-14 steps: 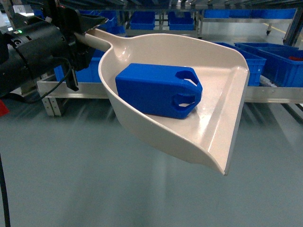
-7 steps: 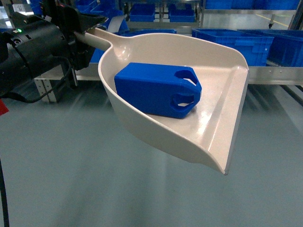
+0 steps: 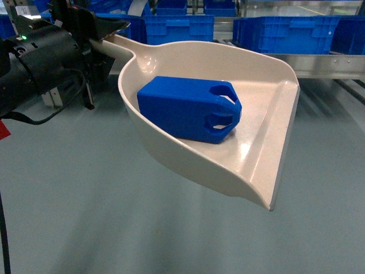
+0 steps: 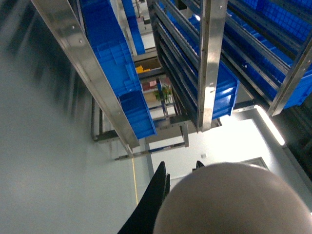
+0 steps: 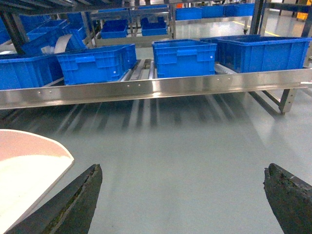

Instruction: Place part in tray to right shelf

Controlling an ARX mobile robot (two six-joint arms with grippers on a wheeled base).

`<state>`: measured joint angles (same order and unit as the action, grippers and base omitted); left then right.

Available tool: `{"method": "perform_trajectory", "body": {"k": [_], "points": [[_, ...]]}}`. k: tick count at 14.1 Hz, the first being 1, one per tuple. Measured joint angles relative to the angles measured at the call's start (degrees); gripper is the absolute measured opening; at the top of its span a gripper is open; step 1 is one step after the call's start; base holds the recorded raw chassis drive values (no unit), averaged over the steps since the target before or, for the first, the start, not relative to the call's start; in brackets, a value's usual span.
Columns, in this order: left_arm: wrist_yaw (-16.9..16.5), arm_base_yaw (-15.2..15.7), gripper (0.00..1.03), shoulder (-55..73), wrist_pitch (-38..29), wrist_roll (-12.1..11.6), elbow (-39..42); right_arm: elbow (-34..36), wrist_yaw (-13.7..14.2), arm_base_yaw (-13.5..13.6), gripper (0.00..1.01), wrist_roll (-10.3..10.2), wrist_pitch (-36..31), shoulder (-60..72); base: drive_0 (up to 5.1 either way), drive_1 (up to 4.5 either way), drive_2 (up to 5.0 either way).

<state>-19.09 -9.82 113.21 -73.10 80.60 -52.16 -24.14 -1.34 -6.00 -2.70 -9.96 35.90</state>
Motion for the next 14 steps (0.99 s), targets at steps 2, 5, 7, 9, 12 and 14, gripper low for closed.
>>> {"method": "perform_trajectory", "body": {"k": [2, 5, 7, 9, 12, 14], "points": [[-0.02, 0.0, 0.12, 0.0, -0.22, 0.02, 0.0, 0.0, 0.0, 0.0, 0.98, 0.0, -0.04, 0.0, 0.0, 0.0, 0.0], [0.0, 0.15, 0.12, 0.0, -0.24, 0.0, 0.0, 0.0, -0.04, 0.0, 0.98, 0.02, -0.22, -0.02, 2.5, 0.07, -2.9], [-0.02, 0.17, 0.12, 0.0, -0.24, 0.0, 0.0, 0.0, -0.04, 0.0, 0.98, 0.0, -0.22, -0.02, 3.3, 0.74, -5.1], [-0.04, 0.15, 0.12, 0.0, -0.17, 0.02, 0.0, 0.0, -0.04, 0.0, 0.98, 0.0, -0.17, 0.0, 3.1, 1.36, -5.1], [-0.02, 0.15, 0.12, 0.0, -0.15, 0.0, 0.0, 0.0, 0.0, 0.0, 0.98, 0.0, -0.2, 0.0, 3.1, 1.97, -4.9], [-0.04, 0.15, 0.12, 0.0, -0.26, 0.02, 0.0, 0.0, -0.04, 0.0, 0.98, 0.0, -0.17, -0.02, 3.0, 1.86, -5.0]]}}
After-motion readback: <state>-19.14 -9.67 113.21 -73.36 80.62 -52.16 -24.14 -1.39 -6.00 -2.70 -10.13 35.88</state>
